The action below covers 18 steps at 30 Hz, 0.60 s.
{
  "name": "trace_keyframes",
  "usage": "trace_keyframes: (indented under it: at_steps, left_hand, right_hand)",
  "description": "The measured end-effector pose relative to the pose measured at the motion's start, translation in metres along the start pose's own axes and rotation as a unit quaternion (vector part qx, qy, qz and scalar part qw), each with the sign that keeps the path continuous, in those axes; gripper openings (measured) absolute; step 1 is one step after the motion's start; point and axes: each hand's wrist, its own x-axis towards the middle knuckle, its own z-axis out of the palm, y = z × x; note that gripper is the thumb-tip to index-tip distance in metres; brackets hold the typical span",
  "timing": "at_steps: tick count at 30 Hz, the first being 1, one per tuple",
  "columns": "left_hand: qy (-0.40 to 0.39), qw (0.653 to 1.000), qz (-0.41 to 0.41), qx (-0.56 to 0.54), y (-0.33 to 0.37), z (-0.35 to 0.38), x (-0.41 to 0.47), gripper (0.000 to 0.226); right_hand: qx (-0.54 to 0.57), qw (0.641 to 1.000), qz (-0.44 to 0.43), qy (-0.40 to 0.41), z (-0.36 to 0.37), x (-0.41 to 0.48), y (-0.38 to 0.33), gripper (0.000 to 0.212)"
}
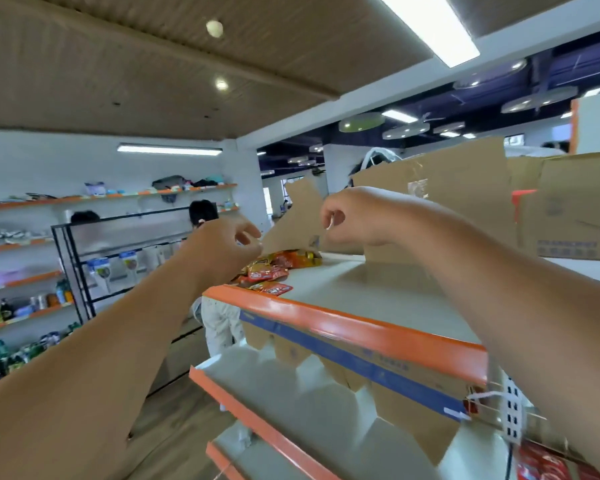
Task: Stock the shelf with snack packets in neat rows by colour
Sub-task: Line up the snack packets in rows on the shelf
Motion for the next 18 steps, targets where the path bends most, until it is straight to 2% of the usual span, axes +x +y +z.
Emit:
trace_keyframes:
  at_steps: [3,5,14,18]
  left_hand:
    - [-0.06,0.998,-0.006,0.032,-0.012,0.013,0.033,0.022]
    - [-0.073,0.997,-0.012,0.036,-0.021,0.021,0.053,0.022]
    - [-0.118,0.993,-0.021,0.011,-0.07,0.064,0.118,0.021]
    - [-0.186,0.982,-0.011,0.036,-0.098,0.085,0.153,0.027]
  right_hand:
    - [-0.039,0.998,-0.003,-0.052,0.004,0.034,0.01,0.014]
    - [-0.054,0.995,-0.004,-0.08,0.006,0.053,0.015,0.017]
    - [-0.097,0.984,0.009,-0.148,0.046,0.129,0.023,0.018]
    - [-0.118,0.978,0.027,-0.172,0.072,0.165,0.021,0.022]
